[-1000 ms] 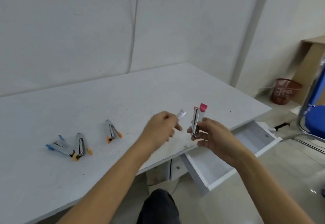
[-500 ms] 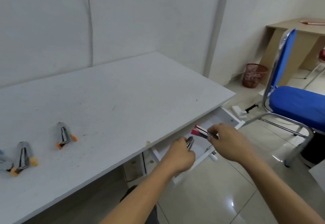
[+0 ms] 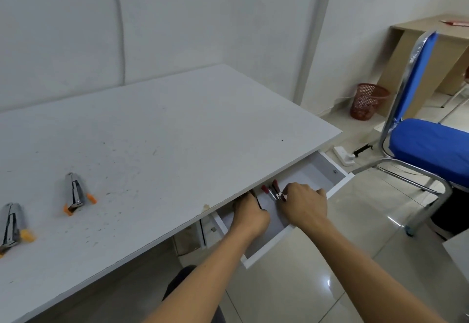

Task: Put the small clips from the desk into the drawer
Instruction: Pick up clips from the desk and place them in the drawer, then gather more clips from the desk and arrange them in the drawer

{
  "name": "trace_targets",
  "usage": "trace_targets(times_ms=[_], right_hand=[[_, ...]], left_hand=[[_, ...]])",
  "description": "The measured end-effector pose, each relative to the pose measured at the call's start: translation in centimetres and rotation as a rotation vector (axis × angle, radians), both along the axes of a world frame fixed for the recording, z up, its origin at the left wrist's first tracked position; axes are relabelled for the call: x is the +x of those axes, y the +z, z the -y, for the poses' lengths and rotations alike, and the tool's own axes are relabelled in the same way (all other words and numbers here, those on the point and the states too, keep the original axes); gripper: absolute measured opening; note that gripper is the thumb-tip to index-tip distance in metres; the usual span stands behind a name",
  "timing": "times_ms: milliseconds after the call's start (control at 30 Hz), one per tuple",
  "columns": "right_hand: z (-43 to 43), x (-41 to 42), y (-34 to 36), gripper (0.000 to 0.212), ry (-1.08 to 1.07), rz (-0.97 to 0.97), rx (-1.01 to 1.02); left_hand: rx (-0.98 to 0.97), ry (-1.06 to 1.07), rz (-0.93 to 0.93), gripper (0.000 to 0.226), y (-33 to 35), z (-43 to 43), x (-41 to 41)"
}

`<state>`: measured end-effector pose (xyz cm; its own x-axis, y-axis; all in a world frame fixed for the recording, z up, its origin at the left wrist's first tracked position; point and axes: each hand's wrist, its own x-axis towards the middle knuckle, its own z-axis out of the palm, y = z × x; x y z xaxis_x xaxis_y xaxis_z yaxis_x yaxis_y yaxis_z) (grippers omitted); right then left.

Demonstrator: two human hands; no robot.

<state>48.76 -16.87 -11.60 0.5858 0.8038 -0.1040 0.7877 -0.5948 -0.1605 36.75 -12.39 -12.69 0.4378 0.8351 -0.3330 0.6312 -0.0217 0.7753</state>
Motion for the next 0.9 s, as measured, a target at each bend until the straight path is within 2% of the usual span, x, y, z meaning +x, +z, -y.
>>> trace_targets(times_ms=[67, 167, 233, 300, 400, 467, 600, 767, 900], right_hand=[[0.4, 0.2, 0.4, 0.03, -0.02, -0.066, 0.044], [1.3, 0.3, 1.8, 0.038, -0.021, -0.2, 0.173], [1.9, -0.4, 3.1, 0.035, -0.038, -0.34, 0.289], [2.1, -1.0, 4.4, 0.029, -0.049, -0.442, 0.396], [2.0, -2.7, 6.1, 0.025, 0.011, -0.518, 0.482], [1.7, -4.5, 7.1, 0.024, 0.072, -0.536, 0.502], [0.3, -8.2, 8.1, 0.023, 0.159, -0.588, 0.513], [-2.9, -14.7, 9.0, 0.022, 0.293, -0.646, 0.495], [-5.6, -19.6, 9.0, 0.018, 0.392, -0.654, 0.429]], left_hand=[[0.01, -0.023, 0.008, 0.029, 0.2, 0.1, -0.6], [0.08, -0.088, -0.009, 0.041, 0.8, 0.5, -1.7], [0.155, -0.15, -0.019, 0.045, 1.5, 1.1, -2.7], [0.18, -0.237, 0.0, 0.038, 2.4, 2.1, -4.1], [0.223, -0.36, 0.04, 0.044, 3.4, 3.7, -6.6], [0.286, -0.371, 0.089, 0.038, 4.1, 4.6, -8.5], [0.348, -0.265, 0.198, 0.027, 6.3, 5.0, -12.6], [0.49, -0.015, 0.243, 0.025, 9.1, 2.4, -20.3], [0.548, 0.169, 0.173, 0.02, 10.2, -0.5, -27.1]])
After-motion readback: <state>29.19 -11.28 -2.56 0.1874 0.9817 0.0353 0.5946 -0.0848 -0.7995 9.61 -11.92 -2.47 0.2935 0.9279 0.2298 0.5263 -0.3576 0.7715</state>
